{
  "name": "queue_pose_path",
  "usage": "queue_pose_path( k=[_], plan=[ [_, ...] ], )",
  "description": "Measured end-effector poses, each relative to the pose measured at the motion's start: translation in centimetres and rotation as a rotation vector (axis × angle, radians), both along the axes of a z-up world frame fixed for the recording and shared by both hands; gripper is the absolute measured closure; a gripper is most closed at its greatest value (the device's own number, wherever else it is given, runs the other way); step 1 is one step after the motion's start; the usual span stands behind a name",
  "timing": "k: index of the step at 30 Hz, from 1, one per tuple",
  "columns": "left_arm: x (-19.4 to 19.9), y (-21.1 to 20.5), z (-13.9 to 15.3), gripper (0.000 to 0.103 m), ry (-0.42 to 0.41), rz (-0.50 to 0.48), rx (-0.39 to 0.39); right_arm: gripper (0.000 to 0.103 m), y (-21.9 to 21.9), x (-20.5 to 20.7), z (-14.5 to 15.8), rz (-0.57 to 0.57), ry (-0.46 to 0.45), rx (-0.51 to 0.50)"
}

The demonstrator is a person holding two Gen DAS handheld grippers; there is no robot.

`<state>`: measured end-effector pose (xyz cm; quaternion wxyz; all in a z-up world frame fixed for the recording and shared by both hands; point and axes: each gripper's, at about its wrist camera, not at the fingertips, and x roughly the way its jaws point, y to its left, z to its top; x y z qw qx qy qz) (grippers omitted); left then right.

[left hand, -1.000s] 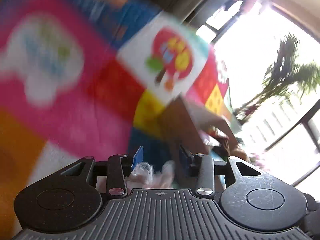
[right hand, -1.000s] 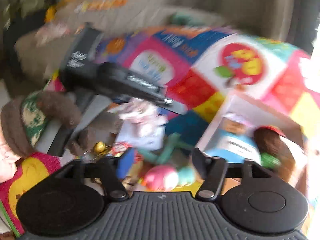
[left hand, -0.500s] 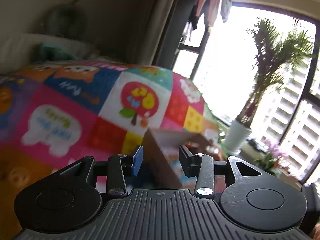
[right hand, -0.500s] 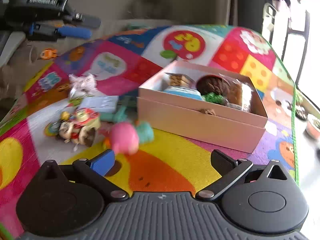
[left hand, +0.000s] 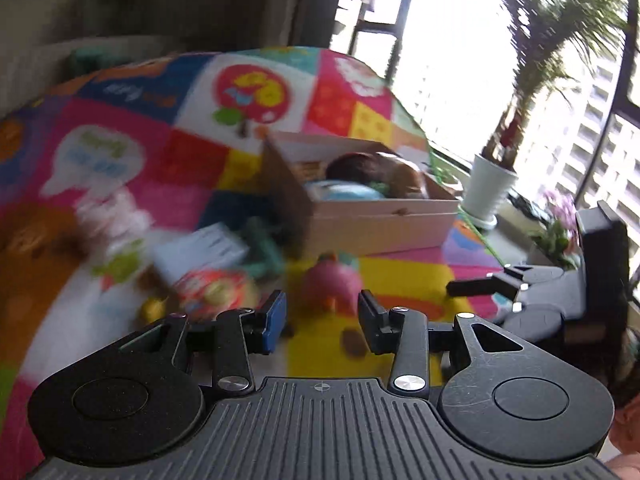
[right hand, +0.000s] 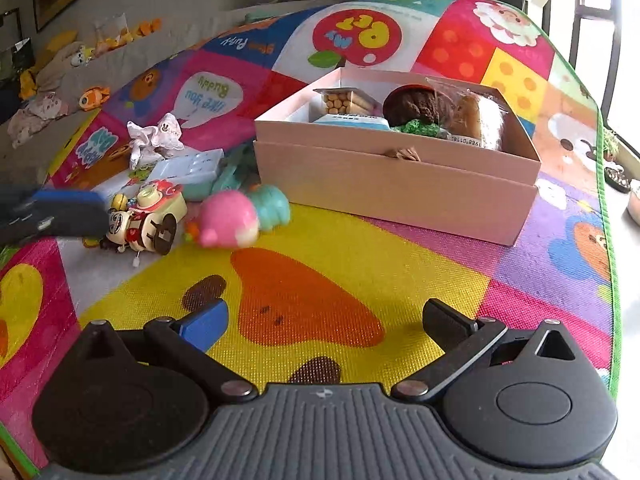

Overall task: Organize objects
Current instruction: 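Drop the held toys into the pink box with both tools, then grasp the pink round toy with the left tool while the right grasps a small keychain toy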

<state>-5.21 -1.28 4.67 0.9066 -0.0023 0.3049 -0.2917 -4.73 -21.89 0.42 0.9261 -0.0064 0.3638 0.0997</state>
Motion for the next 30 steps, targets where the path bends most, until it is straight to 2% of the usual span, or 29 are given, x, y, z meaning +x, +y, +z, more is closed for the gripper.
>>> queue_pose_path(
  k=[3,6,7,9,12,16,22,24,26,28,30],
  plan=[
    [2.4,-2.8,0.0,0.059,-0.008,-0.033,0.069,0.000,0.6,-0.4,-0.1,0.034,0.001,-0.025],
    [4.9,-5.3,-1.1,0.059,0.047,-0.069,0.147,0.000,1.3,-0.7,-0.1,0.076,0.000,-0.046],
    [5.6,-6.0,-1.7,0.052,0.066,-0.074,0.176,0.000,1.3,-0.7,-0.1,0.085,0.000,-0.047],
    [6.3,-6.9,-2.3,0.052,0.066,-0.027,0.250,0.000,1.2,-0.7,-0.1,0.088,0.002,-0.044],
    [7.6,-7.0,-3.3,0.050,0.158,-0.009,0.235,0.000,1.2,-0.6,-0.1,0.089,0.002,-0.043],
    [6.8,-7.1,-3.3,0.052,0.133,-0.007,0.254,0.000,1.3,-0.6,-0.1,0.089,0.002,-0.045],
    [5.9,-6.0,-3.0,0.054,0.149,-0.007,0.197,0.000,1.3,-0.5,0.0,0.095,0.013,-0.049],
    [5.4,-5.0,-2.5,0.055,0.150,0.004,0.145,0.000,1.4,-0.3,0.0,0.099,0.019,-0.053],
    [4.4,-3.0,-1.5,0.055,0.140,0.028,0.058,0.000,1.4,-0.3,0.0,0.102,0.018,-0.056],
    [3.0,0.2,-0.2,0.055,0.114,0.089,-0.028,0.000,1.4,-0.4,0.0,0.101,0.013,-0.057],
    [1.6,3.6,0.7,0.055,0.086,0.172,-0.067,0.000,1.5,-0.3,0.1,0.096,0.015,-0.059]
  ],
)
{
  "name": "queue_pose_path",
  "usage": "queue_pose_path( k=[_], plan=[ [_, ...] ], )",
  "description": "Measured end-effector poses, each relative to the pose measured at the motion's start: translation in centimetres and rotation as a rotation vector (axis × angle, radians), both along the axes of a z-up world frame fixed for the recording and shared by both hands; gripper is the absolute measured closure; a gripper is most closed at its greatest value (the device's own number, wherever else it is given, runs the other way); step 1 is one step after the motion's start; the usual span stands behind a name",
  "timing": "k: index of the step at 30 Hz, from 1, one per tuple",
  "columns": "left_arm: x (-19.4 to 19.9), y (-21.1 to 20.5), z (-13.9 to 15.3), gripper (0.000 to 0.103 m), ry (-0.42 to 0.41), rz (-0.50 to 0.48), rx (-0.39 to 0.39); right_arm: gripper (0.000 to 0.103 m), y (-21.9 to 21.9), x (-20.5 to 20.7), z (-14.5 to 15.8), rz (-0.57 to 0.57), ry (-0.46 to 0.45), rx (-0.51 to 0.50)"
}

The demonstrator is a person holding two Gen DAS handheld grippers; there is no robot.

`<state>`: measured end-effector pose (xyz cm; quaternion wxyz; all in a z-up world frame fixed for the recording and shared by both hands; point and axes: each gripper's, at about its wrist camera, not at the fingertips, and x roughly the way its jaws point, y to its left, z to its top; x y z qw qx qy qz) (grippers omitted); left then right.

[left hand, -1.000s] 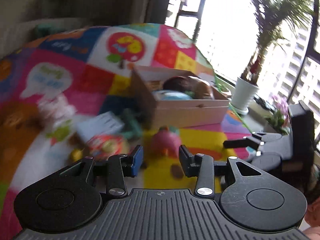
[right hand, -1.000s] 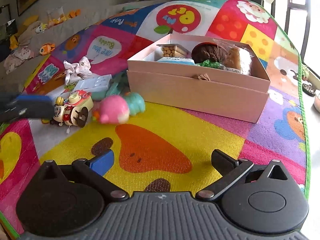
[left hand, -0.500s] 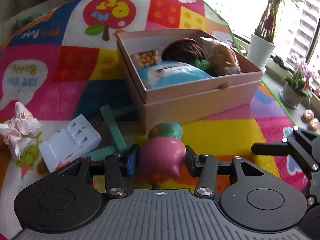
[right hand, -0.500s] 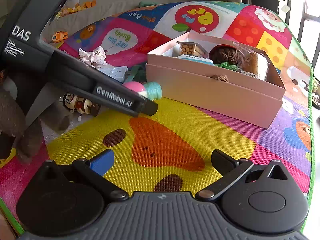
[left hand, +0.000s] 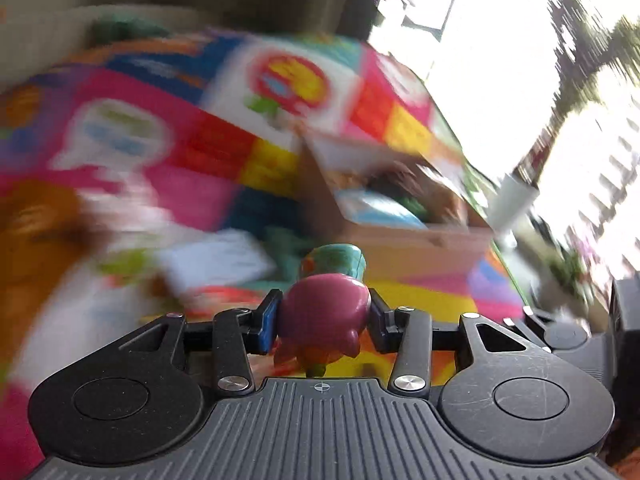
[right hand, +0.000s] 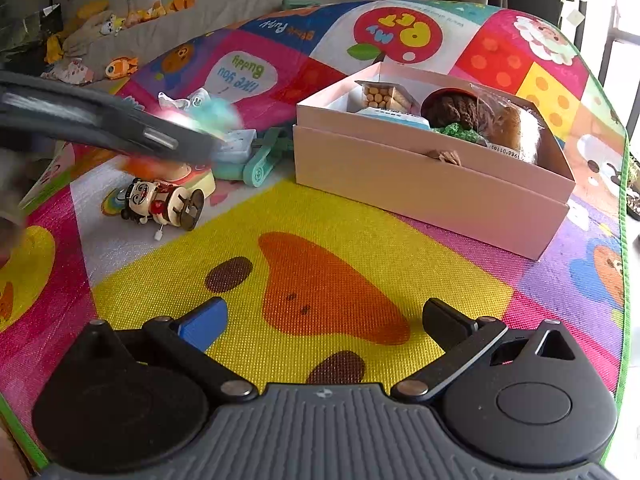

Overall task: Organize objects
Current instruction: 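Grasp the pink round toy with the left tool while the right grasps a small keychain toy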

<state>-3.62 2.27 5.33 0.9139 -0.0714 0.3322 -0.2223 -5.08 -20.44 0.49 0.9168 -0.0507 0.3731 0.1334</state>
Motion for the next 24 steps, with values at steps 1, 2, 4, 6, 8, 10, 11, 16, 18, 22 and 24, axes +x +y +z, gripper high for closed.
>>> queue_pose_path(
  k=[1,2,4,6,8,10,11,16,18,22,24],
  plan=[
    [-0.6,1.8,0.2,0.055,-0.011,0.050,0.001,0.000,0.1,0.0,0.1,-0.006,0.002,0.000],
    [-1.3,3.8,0.3,0.055,-0.021,0.108,0.018,0.000,0.3,0.0,0.2,-0.008,0.005,0.014],
    [-2.1,6.4,0.4,0.055,-0.029,0.196,0.066,0.000,1.1,0.1,0.7,0.017,0.012,0.065],
    [-2.8,8.6,0.5,0.055,-0.024,0.253,0.068,0.000,2.8,0.4,1.3,0.055,-0.003,0.096],
    [-3.3,10.0,0.6,0.055,-0.021,0.285,0.029,0.000,4.8,0.8,1.7,0.088,-0.022,0.110],
    [-3.5,10.6,0.7,0.055,-0.028,0.303,-0.006,0.000,6.7,1.5,1.9,0.116,-0.026,0.123],
    [-3.5,10.7,0.7,0.055,-0.030,0.306,-0.022,0.002,7.7,1.9,1.9,0.127,-0.023,0.127],
    [-3.0,10.7,-0.5,0.055,-0.007,0.284,-0.065,0.019,11.6,3.3,1.2,0.119,-0.005,0.075],
    [-3.2,10.8,-1.0,0.055,0.008,0.276,-0.066,0.032,12.0,3.7,1.1,0.100,0.003,0.061],
    [-3.4,10.8,-1.7,0.055,0.027,0.268,-0.051,0.038,10.7,3.2,2.1,0.106,-0.011,0.091],
    [-3.5,10.4,-2.0,0.055,0.036,0.252,-0.045,0.038,9.3,2.2,3.0,0.105,-0.043,0.094]
  ],
)
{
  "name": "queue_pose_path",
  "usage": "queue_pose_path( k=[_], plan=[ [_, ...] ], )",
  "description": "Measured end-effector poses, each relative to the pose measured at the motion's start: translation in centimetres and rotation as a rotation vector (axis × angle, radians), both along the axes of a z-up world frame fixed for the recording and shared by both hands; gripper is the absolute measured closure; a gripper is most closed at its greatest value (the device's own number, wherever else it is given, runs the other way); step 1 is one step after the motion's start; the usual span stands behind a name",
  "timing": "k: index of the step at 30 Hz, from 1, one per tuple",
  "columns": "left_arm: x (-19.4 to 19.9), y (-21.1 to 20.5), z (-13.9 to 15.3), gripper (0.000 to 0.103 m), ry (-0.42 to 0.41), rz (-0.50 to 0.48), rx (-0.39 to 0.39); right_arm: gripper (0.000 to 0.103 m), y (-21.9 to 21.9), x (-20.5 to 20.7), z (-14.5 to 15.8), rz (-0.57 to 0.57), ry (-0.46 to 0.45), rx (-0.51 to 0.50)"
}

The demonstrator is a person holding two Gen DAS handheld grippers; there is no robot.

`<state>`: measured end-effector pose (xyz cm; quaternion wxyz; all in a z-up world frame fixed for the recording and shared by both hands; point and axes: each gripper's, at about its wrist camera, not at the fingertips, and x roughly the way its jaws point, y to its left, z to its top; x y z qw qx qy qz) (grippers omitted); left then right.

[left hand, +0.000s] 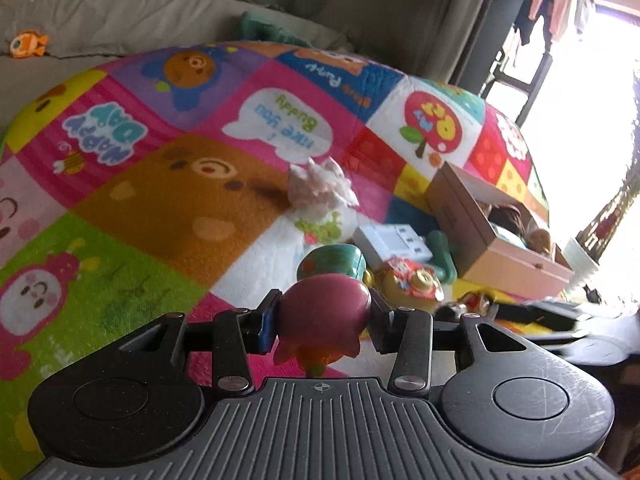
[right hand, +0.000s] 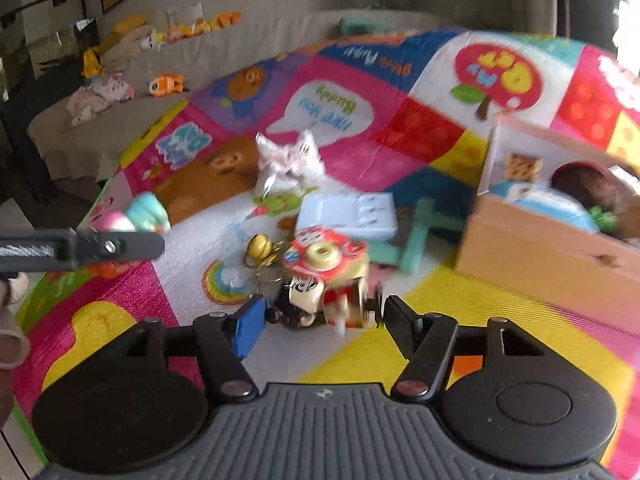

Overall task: Organize objects
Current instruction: 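Grasp the pink round toy with the left tool while the right grasps a small keychain toy, then carry both toys over the pink box and open both tools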

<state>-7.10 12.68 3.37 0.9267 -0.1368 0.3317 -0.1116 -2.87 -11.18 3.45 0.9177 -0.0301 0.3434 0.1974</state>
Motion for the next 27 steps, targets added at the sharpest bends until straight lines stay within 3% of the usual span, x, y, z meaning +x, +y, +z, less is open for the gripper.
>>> queue_pose_path(
  k=[7,11,14,16,19,20,23,24,27],
  plan=[
    [2.1,-5.3,1.8,0.055,-0.036,-0.181,-0.003,0.038,-8.8,-3.6,4.1,-0.136,-0.121,0.070],
    [6.5,-11.0,4.7,0.055,-0.131,-0.312,0.022,0.038,-13.7,-5.2,5.6,-0.261,-0.199,0.106],
    [11.2,-15.8,6.7,0.054,-0.176,-0.353,0.028,0.038,-16.1,-5.8,6.0,-0.322,-0.239,0.132],
    [14.5,-18.7,7.5,0.053,-0.162,-0.381,-0.014,0.038,-17.3,-6.0,5.9,-0.350,-0.254,0.145],
    [19.7,-22.5,7.1,0.052,-0.052,-0.412,-0.114,0.038,-18.5,-5.7,5.1,-0.378,-0.245,0.158],
    [21.3,-23.9,6.3,0.050,-0.012,-0.420,-0.108,0.038,-18.9,-5.5,4.8,-0.385,-0.235,0.163],
    [23.9,-27.3,3.4,0.053,0.051,-0.358,0.076,0.038,-19.7,-5.2,4.0,-0.404,-0.218,0.162],
    [24.3,-27.4,2.7,0.053,0.060,-0.351,0.096,0.038,-20.0,-5.2,3.8,-0.412,-0.218,0.161],
    [24.0,-25.4,1.9,0.054,0.028,-0.312,-0.022,0.038,-20.9,-5.4,3.3,-0.429,-0.217,0.162]
  ],
)
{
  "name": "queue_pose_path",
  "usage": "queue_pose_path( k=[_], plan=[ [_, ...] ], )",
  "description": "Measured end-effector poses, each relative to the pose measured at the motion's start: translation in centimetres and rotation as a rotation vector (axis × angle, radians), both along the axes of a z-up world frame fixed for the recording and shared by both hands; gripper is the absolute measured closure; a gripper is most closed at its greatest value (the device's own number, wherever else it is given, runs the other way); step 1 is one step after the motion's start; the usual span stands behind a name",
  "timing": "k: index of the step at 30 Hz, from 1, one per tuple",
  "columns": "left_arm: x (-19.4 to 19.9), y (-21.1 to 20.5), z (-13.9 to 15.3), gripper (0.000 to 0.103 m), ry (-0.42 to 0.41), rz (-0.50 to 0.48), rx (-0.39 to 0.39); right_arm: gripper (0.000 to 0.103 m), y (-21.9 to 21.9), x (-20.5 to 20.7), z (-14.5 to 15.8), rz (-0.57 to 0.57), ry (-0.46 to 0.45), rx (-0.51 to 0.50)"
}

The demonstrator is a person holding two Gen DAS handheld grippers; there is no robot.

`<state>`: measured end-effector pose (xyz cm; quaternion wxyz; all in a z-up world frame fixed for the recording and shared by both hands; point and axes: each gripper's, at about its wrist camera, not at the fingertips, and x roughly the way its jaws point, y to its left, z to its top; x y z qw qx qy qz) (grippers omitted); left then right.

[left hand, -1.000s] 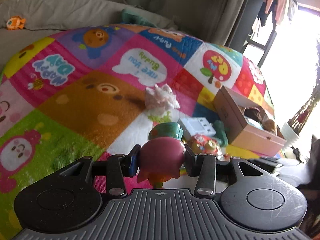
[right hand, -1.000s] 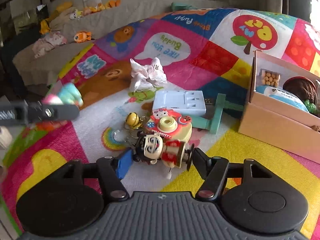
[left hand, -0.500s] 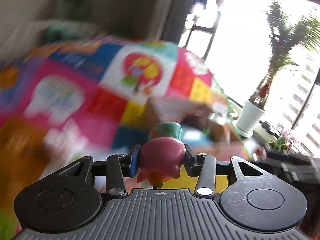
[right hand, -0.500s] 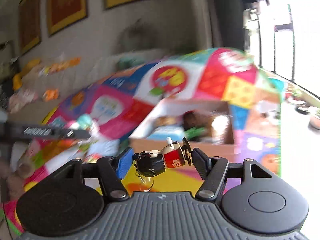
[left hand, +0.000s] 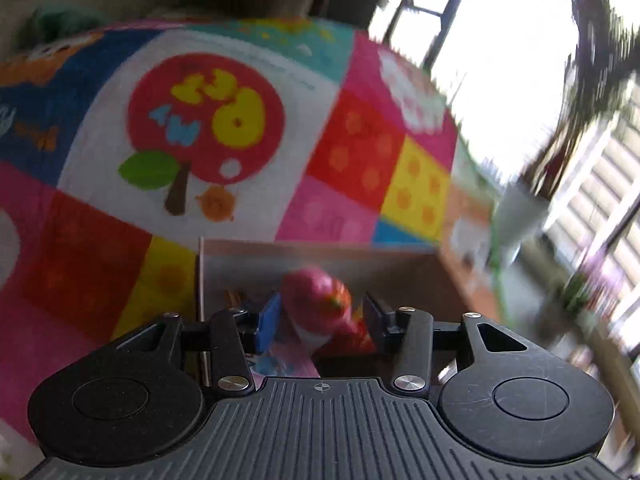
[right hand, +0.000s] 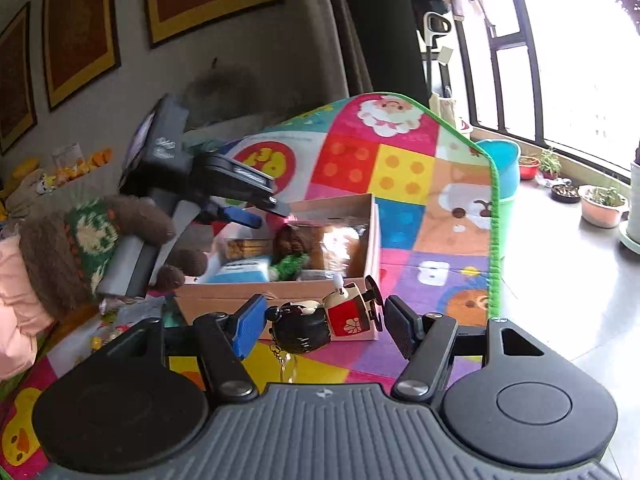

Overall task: Organize objects
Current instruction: 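Carry both toys over the pink box and open both tools, then grasp the white plastic block with the left tool while the right grasps the yellow Hello Kitty toy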

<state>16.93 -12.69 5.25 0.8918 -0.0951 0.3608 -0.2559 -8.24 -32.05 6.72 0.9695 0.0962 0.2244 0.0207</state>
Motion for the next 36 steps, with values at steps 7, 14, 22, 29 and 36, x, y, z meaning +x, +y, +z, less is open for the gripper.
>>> queue_pose_path(
  k=[7,14,22,29,36],
  plan=[
    [-5.5,6.9,1.9,0.054,-0.070,0.016,-0.193,0.038,-1.0,2.3,2.4,0.000,-0.058,0.033],
    [-12.7,11.3,1.2,0.054,-0.097,-0.025,-0.203,0.037,-1.9,12.3,8.6,-0.024,-0.119,0.160],
    [-18.2,16.0,-2.1,0.054,-0.102,-0.047,-0.020,0.021,-1.5,14.5,6.8,-0.103,-0.056,0.130],
    [-19.4,18.0,-3.7,0.058,-0.098,-0.001,0.003,0.017,2.9,8.5,3.3,0.022,-0.010,-0.019],
    [-19.9,16.8,-3.2,0.058,-0.100,-0.045,0.114,0.013,8.2,4.6,-2.7,0.192,0.141,-0.013]
  ],
)
